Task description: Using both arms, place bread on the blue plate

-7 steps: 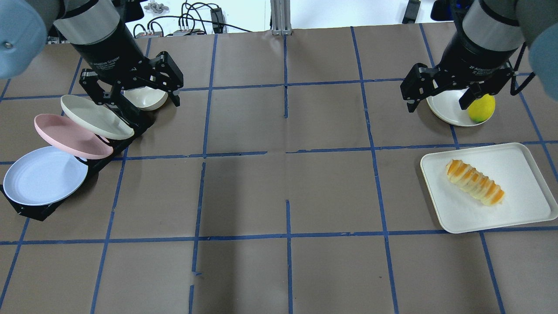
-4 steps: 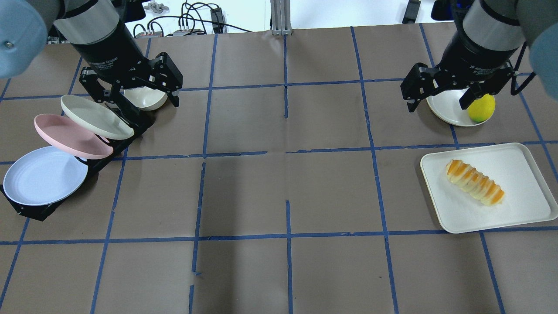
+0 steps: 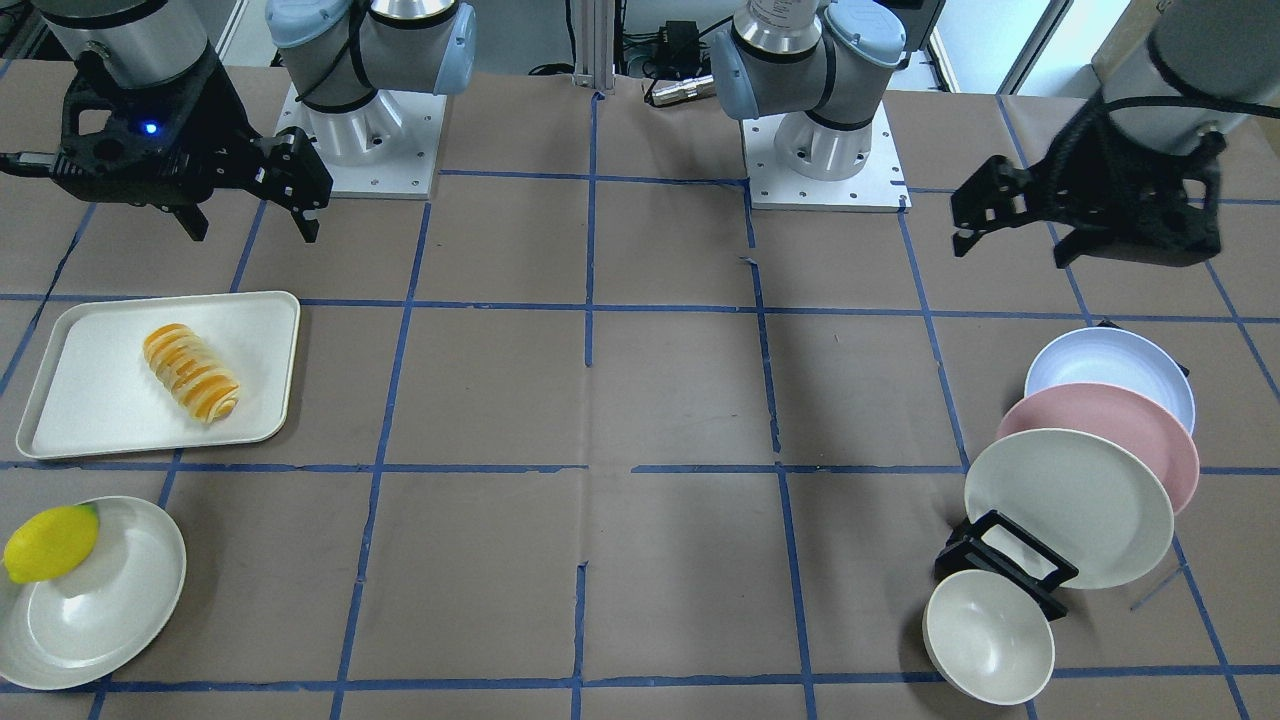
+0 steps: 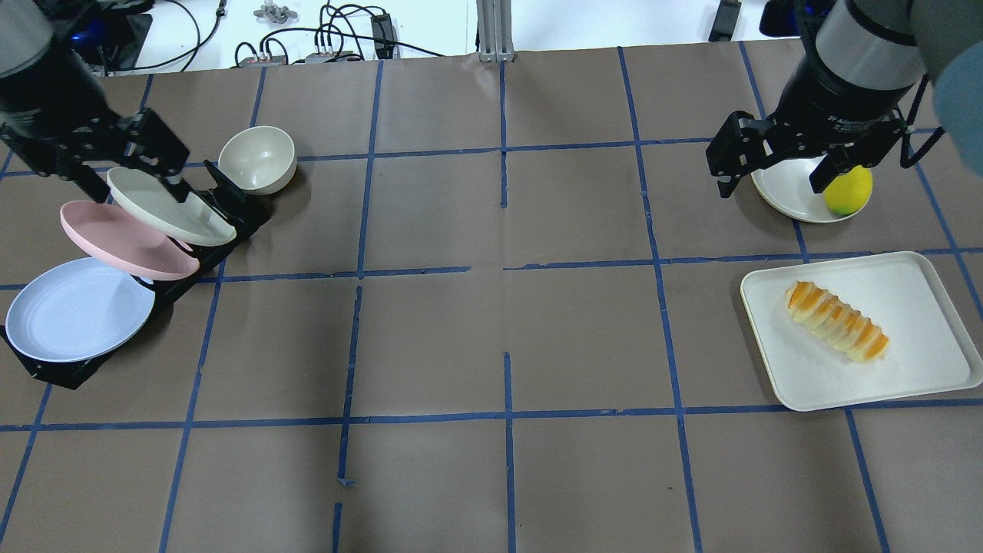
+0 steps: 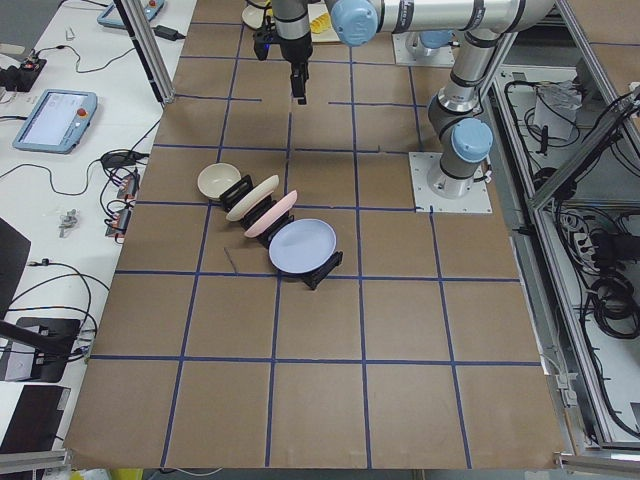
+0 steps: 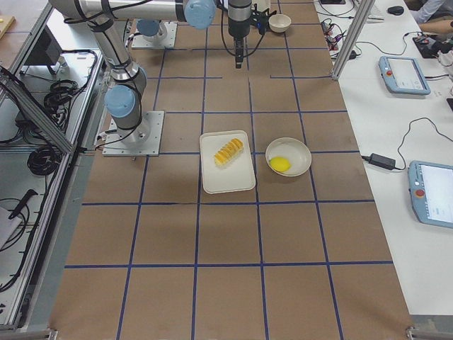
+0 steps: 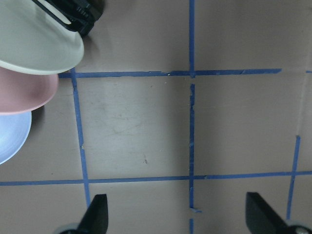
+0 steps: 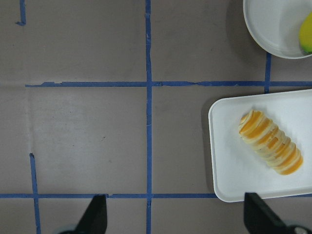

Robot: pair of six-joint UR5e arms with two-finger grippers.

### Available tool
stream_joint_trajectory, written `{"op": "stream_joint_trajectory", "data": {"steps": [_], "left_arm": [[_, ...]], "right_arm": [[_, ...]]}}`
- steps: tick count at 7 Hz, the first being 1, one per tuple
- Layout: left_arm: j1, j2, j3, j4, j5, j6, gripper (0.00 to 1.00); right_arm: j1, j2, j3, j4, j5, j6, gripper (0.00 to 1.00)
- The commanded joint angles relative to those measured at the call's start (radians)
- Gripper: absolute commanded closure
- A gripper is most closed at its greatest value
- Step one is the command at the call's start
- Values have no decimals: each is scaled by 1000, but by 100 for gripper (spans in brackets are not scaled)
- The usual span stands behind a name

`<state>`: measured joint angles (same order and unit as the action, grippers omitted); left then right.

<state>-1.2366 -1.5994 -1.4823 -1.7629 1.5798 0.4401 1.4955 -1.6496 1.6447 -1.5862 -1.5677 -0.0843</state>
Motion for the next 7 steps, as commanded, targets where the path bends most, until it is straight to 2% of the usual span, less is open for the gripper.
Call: {"op": "stream_joint_trajectory", "data": {"steps": [1, 2, 3, 5, 6, 7], "left_arm": [[350, -19, 14, -19, 12, 452, 0], [497, -33, 29, -6, 25, 726, 0], [593, -71, 33, 12, 23, 797, 0], [608, -237, 77, 77, 14, 827, 0], [599, -343, 138, 82, 9, 827, 0], [576, -452, 221, 80, 6, 827, 0]], "right_arm": [[0, 1, 1, 0, 0, 0, 0], [0, 1, 1, 0, 0, 0, 0], [0, 8, 4, 0, 2, 12, 0], [-29, 19, 26, -7, 0, 24, 1], [-79, 39, 102, -83, 11, 5, 5], [-136, 57, 227, -266, 3, -226, 5]]}}
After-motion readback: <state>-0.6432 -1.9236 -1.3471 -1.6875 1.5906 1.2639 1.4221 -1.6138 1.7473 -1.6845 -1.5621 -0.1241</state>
